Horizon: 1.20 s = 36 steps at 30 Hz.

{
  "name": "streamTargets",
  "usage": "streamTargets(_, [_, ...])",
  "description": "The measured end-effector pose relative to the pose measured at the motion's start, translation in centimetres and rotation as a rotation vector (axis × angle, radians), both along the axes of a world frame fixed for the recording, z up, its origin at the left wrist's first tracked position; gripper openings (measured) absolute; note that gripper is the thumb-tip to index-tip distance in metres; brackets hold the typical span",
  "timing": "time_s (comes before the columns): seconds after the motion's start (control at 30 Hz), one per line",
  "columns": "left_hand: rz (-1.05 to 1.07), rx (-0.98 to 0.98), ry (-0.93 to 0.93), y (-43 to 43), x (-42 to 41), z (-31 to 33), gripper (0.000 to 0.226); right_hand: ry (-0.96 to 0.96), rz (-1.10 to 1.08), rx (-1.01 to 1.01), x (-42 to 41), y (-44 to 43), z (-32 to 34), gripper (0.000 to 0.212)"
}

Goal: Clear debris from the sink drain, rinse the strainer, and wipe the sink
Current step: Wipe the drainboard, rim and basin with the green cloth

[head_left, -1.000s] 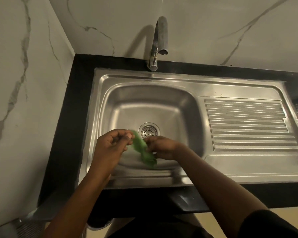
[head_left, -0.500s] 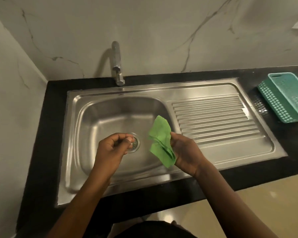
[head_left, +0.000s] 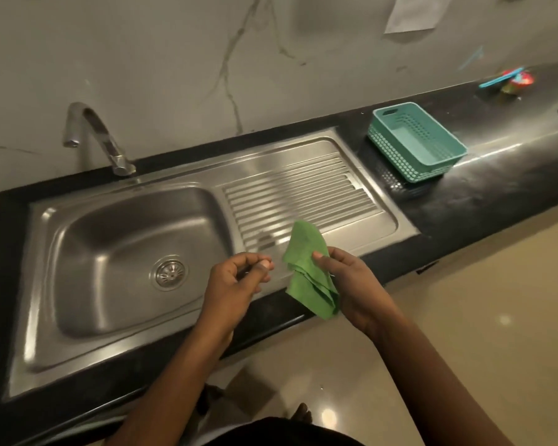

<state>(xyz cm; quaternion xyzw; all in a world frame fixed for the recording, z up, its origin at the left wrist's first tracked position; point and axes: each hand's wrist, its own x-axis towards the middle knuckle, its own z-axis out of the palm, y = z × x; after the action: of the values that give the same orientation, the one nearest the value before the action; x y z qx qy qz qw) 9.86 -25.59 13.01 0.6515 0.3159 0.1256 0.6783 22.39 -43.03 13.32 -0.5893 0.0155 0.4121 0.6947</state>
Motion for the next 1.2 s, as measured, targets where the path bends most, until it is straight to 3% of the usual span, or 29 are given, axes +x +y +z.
streamTargets(0.33, [-0.146, 0.054, -0.057, -8.1, 9.0, 2.1, 0.011, -0.081, -0.175, 0.006, 6.5, -9.1, 2.3, 0.014])
streamTargets(0.53, [-0.196, 0.053, -0.069, -10.2, 15.9, 2.4, 0.010, -0.092, -0.247, 0.026, 13.2, -11.2, 3.3, 0.027])
streamTargets(0.67, [-0.184, 0.031, -0.075, -10.9, 20.8, 2.9, 0.010, -0.084, -0.245, 0.037, 18.2, -11.9, 4.4, 0.031])
streamTargets(0.87, [-0.214, 0.049, -0.068, -11.6, 27.4, 4.2, 0.011, -0.064, -0.244, 0.061, 25.6, -12.7, 5.5, 0.020])
streamTargets(1.2, [-0.101, 0.118, -0.030, -13.3, 34.7, 4.7, 0.014, -0.127, -0.143, -0.053, 40.6, -14.1, 5.8, 0.011])
